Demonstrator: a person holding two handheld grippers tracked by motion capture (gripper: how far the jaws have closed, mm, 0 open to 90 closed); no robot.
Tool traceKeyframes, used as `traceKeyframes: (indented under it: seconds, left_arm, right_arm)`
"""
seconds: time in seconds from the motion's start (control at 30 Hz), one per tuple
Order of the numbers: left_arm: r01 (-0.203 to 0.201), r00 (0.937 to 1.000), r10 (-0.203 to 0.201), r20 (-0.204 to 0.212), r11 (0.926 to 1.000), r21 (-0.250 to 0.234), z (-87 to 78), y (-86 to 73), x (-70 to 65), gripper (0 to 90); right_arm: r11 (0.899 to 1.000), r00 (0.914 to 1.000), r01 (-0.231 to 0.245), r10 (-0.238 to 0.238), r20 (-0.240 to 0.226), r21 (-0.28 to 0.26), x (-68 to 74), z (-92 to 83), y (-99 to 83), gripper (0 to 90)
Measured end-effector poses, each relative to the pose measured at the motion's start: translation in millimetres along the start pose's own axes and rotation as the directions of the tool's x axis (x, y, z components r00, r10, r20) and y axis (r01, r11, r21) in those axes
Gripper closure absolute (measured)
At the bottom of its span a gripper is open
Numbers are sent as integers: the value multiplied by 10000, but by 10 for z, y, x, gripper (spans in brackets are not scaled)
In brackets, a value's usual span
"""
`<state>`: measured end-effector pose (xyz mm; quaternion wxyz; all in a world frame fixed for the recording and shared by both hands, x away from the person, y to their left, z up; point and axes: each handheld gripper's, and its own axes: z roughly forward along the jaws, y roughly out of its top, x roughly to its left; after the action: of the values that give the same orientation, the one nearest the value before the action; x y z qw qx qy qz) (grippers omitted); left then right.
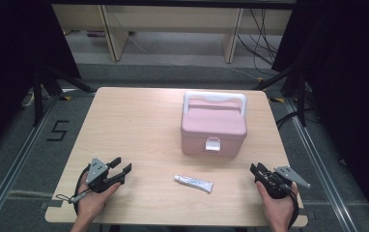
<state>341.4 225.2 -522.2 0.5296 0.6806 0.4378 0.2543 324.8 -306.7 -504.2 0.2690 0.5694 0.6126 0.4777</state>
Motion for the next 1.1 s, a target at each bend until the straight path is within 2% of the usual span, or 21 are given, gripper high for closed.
traceKeyframes:
  seconds: [0.13, 0.17, 0.2, 0.3, 0.33, 0.37, 0.4, 0.5, 0.53, 0.57, 0.6, 0.73, 0.77, 0.8, 0.83, 0.87, 0.9, 0.93, 0.97, 1.03, 1.1]
  left_arm:
    - [157, 9999, -158, -29, 9995, -260, 25, 31, 13, 508]
    - [218, 9997, -221, -79, 9992, -340, 34, 61, 6, 533]
    - [218, 9997, -221, -79, 9992, -340, 34, 61, 6, 552]
    - [231, 9997, -233, -37, 9988, -433, 77, 117, -7, 600]
    - [146, 9999, -146, -5, 9993, -352, 94, 154, -19, 691]
    - [146, 9999, -146, -5, 9993, -352, 94, 154, -19, 741]
    - [34, 10000, -35, -56, 9997, -243, 109, 205, -33, 781]
    - [-20, 10000, 21, 43, 9997, -227, 132, 262, -46, 881]
    - [-104, 9999, 104, -1, 9997, -240, 137, 291, -56, 881]
    - [-122, 9999, 123, 37, 9997, -207, 141, 323, -70, 895]
    - [-176, 9997, 180, 157, 9995, -256, 162, 360, -88, 897]
    - [-611, 9950, 626, 780, 9979, -221, 346, 535, -196, 900]
    - [-611, 9950, 626, 780, 9979, -221, 346, 535, -196, 900]
    - [-652, 9938, 664, 897, 9977, -164, 404, 581, -221, 900]
    - [-644, 9907, 646, 1201, 9979, -55, 541, 680, -267, 900]
    - [-651, 9887, 653, 1349, 9979, -57, 620, 727, -291, 900]
    - [-651, 9887, 653, 1349, 9979, -57, 620, 727, -291, 900]
    - [-849, 9847, 821, 1538, 9963, 123, 777, 809, -338, 900]
    - [-849, 9847, 821, 1538, 9963, 123, 777, 809, -338, 900]
    - [-1036, 9791, 954, 1797, 9939, 373, 999, 894, -397, 900]
    - [-1042, 9783, 938, 1849, 9934, 475, 1061, 918, -410, 900]
  right_arm:
    - [9998, 9999, 166, -166, -1, -149, -43, -9, 22, 701]
    - [9999, 9994, 1, 4, 341, -147, -78, -15, 42, 759]
    - [9999, 9994, 1, 4, 341, -147, -78, -15, 42, 759]
    - [9996, 9966, 290, -292, 766, 37, -120, -21, 82, 857]
    - [9988, 9959, 478, -470, 774, -89, -155, -22, 111, 900]
    - [9992, 9957, 368, -355, 852, -143, -159, -13, 123, 900]
    - [9976, 9926, 689, -694, 996, 78, -185, -23, 144, 900]
    - [9990, 9934, 383, -403, 1070, 210, -161, -27, 168, 900]
    - [9981, 9919, 623, -621, 1106, 18, -177, -16, 182, 900]
    - [9989, 9942, 441, -455, 975, 159, -166, -12, 189, 900]
    - [9975, 9916, 699, -705, 1083, 94, -183, 11, 204, 900]
    - [9955, 9910, 940, -947, 942, 122, -198, 100, 341, 900]
    - [9972, 9940, 723, -738, 811, 212, -180, 121, 383, 900]
    - [9958, 9932, 906, -913, 717, 136, -188, 168, 422, 900]
    - [9961, 9930, 859, -871, 796, 185, -165, 204, 459, 900]
    - [9934, 9922, 1119, -1130, 523, 234, -173, 247, 507, 900]
    - [9934, 9926, 1125, -1134, 437, 235, -152, 287, 546, 900]
    - [9943, 9940, 1021, -1032, 350, 322, -127, 328, 581, 900]
    - [9943, 9940, 1021, -1032, 350, 322, -127, 328, 581, 900]
    - [9886, 9892, 1467, -1466, -68, 338, -95, 484, 697, 900]
    - [9877, 9885, 1513, -1509, -114, 392, -80, 511, 719, 900]
